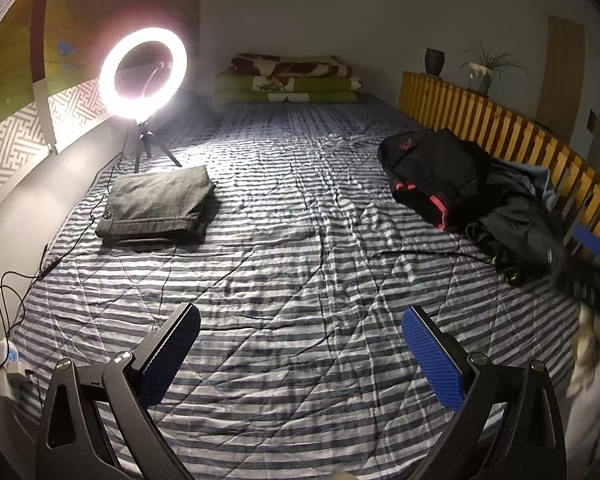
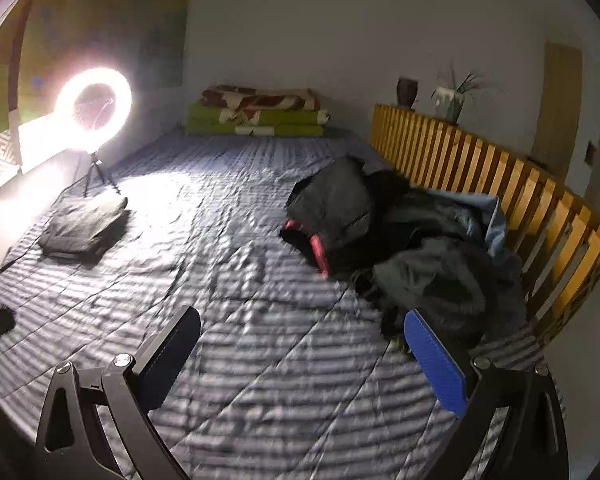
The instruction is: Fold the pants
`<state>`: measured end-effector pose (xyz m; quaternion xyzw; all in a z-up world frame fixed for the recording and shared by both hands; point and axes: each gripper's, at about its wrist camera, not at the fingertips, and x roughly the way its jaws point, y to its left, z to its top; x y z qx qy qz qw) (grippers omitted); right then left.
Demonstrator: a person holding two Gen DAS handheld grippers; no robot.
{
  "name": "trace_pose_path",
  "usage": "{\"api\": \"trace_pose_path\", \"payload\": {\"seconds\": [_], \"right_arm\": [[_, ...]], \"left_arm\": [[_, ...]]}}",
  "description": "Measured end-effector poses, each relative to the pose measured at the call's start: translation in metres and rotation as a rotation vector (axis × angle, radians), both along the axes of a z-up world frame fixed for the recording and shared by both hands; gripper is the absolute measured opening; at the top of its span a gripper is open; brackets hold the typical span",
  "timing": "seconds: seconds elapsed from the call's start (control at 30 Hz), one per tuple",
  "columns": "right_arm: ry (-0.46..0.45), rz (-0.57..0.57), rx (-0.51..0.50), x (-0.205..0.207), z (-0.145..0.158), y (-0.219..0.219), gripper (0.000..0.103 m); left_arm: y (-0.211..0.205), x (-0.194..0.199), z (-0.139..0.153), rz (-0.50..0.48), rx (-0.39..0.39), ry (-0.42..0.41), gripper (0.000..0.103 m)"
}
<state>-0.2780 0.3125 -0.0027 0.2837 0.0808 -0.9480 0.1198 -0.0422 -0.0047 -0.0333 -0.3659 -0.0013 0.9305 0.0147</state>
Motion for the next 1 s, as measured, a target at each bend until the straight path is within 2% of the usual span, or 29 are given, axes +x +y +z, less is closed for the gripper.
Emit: {"api": "trace_pose_path", "payload": {"seconds": [0.1, 0.37, 0.43, 0.53, 0.73, 0.8, 0.9, 1.0], "right_arm": [[0.022, -0.01, 0.001, -0.027, 0.002, 0.001, 0.101], [-0.056, -0.069, -0.001, -0.131, -0.003, -0.001, 0.101], [-0.09, -0.092, -0.007, -0.159, -0.01, -0.003, 0.1], [-0.137, -0.113, -0.002, -0.194, -0.023, -0.008, 0.092], [-0.198, -0.183, 0.037, -0.259, -0.05, -0.017, 0.091], [-0.233, -0.197, 0.016, -0.277, -0.057, -0.016, 0.091], [-0.28, -0.236, -0.013, -0.3, -0.066, -0.011, 0.087], [-0.309, -0.251, -0.011, -0.316, -0.074, -0.009, 0.077]], "left_arm": [[-0.005, -0.009, -0.006, 0.006, -0.003, -0.011, 0.102], [-0.027, -0.045, -0.015, 0.032, 0.014, -0.027, 0.101], [-0.031, -0.054, -0.016, 0.035, 0.012, -0.027, 0.101], [-0.038, -0.068, -0.02, 0.042, 0.002, -0.034, 0.101], [-0.055, -0.083, -0.022, 0.063, -0.002, -0.038, 0.101], [-0.062, -0.085, -0.023, 0.076, -0.001, -0.042, 0.101], [-0.073, -0.087, -0.028, 0.094, 0.008, -0.053, 0.099], [-0.082, -0.087, -0.032, 0.111, 0.015, -0.062, 0.098]]}}
